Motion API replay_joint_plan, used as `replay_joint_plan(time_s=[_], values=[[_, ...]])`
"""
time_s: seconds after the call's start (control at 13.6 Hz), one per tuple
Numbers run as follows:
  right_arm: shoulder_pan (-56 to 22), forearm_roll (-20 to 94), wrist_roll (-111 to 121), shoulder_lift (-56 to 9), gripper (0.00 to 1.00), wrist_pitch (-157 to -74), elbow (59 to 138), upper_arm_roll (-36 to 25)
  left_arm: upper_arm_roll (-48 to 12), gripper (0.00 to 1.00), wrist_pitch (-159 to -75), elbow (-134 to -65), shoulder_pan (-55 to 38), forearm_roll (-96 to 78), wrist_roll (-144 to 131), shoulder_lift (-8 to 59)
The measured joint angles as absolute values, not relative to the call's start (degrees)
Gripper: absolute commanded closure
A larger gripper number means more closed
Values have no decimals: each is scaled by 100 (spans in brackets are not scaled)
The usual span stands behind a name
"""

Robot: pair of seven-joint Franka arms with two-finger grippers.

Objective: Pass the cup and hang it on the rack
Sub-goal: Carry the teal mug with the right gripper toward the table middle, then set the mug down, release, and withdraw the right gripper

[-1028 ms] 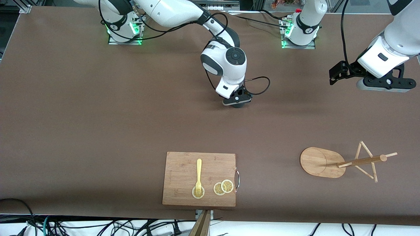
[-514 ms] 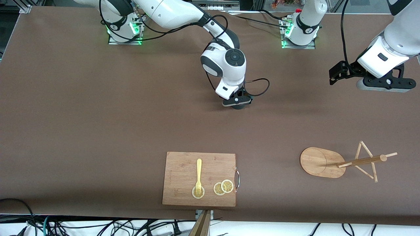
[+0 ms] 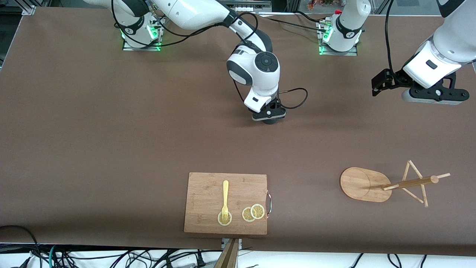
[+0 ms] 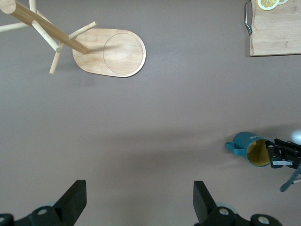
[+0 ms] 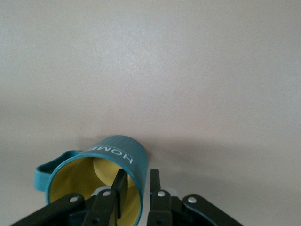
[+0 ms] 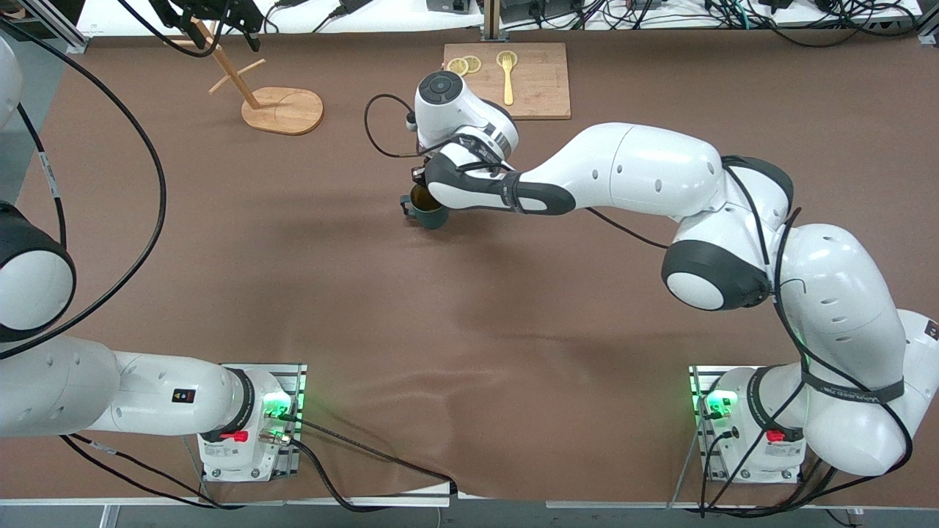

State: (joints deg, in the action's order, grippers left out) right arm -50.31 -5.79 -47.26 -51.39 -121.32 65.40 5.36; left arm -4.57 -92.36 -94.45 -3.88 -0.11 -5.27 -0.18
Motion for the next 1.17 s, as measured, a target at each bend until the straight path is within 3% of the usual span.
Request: replay_joint_plan(time_s=[0.15,0.22,0.29,0.66,0.88,1.17], values=[[-5024,-579,-4732,-5030,55,-11921,6519,507,-457,0,-9218,-9451,-388,-11,-527,-1],[-4975,-579,-4741,-4933,19,-11730,6500,474,-456,0,-9201,-9453,-388,-11,-527,7],[-4854,-579,-4746,-4795,0,-11486,6472,444,-457,0,-9148,-9456,-388,-11,-527,25],[-3265,-503,-4179,-3657,0,-10399,6436,426,-423,0,-8858,-9463,-367,-11,-527,240],[-2234,103,-3056,-3183,0,-9767,6486,422,-446,0,-8628,-9456,-381,-48,-526,249],[-1530,227,-2238,-2348,0,-9303,7203,179,-647,0,-8103,-8901,-431,-386,217,151]])
